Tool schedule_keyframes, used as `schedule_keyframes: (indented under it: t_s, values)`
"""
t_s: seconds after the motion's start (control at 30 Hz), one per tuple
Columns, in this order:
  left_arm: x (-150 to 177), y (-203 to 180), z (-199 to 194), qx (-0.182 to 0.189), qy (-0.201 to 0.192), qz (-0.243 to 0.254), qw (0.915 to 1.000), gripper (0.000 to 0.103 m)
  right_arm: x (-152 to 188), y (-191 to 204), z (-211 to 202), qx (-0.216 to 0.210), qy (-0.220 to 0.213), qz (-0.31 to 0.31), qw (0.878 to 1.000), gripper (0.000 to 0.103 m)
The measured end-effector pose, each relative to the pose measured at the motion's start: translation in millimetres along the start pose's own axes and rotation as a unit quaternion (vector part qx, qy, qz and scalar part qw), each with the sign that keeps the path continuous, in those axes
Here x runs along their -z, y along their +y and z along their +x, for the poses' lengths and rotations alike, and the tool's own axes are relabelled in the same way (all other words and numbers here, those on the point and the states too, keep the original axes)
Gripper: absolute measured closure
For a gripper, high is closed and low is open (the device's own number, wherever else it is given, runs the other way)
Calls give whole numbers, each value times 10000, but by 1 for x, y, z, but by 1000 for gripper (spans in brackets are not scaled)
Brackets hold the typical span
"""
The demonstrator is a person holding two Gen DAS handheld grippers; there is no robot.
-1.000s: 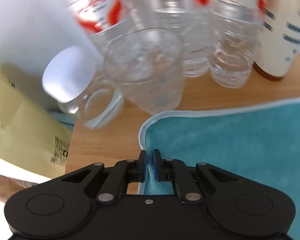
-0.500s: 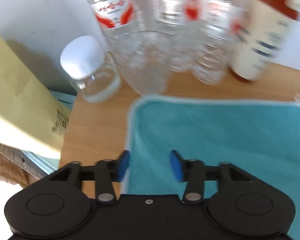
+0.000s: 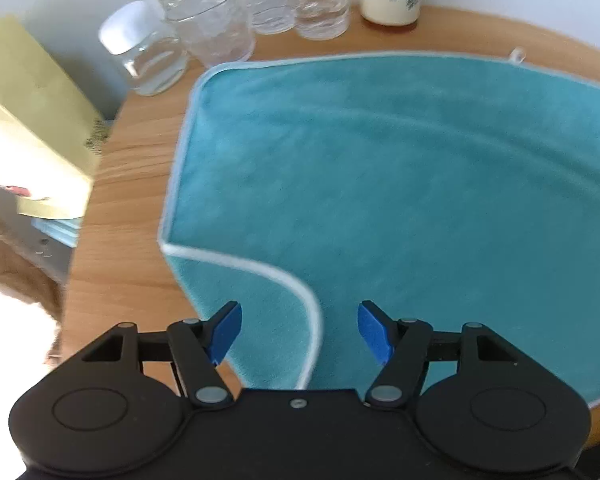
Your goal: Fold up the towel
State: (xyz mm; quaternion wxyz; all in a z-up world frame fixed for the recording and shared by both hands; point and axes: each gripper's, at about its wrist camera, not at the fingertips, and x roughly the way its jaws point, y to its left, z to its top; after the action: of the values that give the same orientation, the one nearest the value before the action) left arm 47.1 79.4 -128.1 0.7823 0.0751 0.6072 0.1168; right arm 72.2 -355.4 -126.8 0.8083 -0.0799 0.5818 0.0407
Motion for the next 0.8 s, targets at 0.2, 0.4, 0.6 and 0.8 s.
schedule_keyframes:
  t_s: [0.2, 0.4, 0.6, 0.8]
  values:
    - [7, 13, 5, -66, -19, -510, 9987, 72, 10, -16, 3, -170, -6, 237, 9996, 57]
    - [18, 37, 1, -26, -118, -932, 9956, 90, 20, -28, 4, -159, -75, 736, 9971, 43]
    - [46, 82, 9, -101, 143, -1667, 9858, 90, 21, -23, 4, 63, -79, 732, 9973, 37]
    - [70, 123, 11, -190, 322, -2161, 9757, 55, 18, -19, 4, 233, 9, 755, 9969, 35]
